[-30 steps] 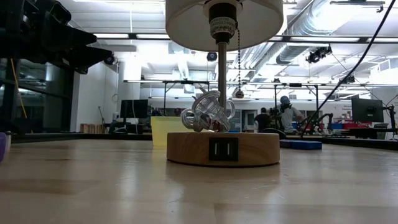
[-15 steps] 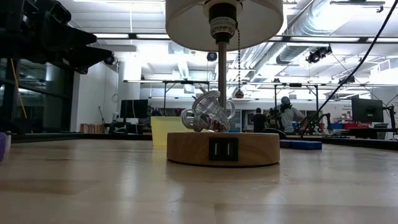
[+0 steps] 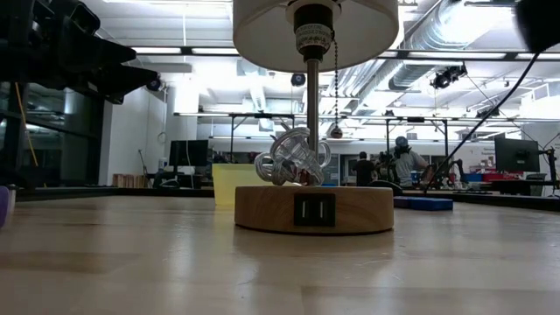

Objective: Pick & Place Office items
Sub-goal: Put the top blue timer into the black bin

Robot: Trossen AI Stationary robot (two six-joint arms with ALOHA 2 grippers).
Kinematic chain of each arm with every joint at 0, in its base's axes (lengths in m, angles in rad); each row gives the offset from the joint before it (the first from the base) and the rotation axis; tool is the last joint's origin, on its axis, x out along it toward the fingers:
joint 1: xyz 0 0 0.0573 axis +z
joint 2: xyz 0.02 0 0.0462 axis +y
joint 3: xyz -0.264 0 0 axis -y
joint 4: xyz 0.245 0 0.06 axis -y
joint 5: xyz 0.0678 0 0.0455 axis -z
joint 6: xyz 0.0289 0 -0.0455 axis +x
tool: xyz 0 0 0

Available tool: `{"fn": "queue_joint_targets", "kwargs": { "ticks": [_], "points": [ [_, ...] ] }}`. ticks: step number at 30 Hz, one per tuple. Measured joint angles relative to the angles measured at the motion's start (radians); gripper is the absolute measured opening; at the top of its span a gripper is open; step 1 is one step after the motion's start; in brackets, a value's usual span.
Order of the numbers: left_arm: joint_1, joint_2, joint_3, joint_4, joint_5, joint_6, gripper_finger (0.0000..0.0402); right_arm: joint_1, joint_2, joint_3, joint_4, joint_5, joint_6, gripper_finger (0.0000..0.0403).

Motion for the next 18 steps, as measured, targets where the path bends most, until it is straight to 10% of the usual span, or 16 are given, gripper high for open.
{"fn": "queue_joint_targets", "kwargs": {
  "ticks": [18],
  "points": [
    [0.000,0.000,0.000,0.000,0.000,0.000,0.0293,-0.362,0.000,0.000,-0.038,-0.026,-0.022,0.0217]
  ]
}}
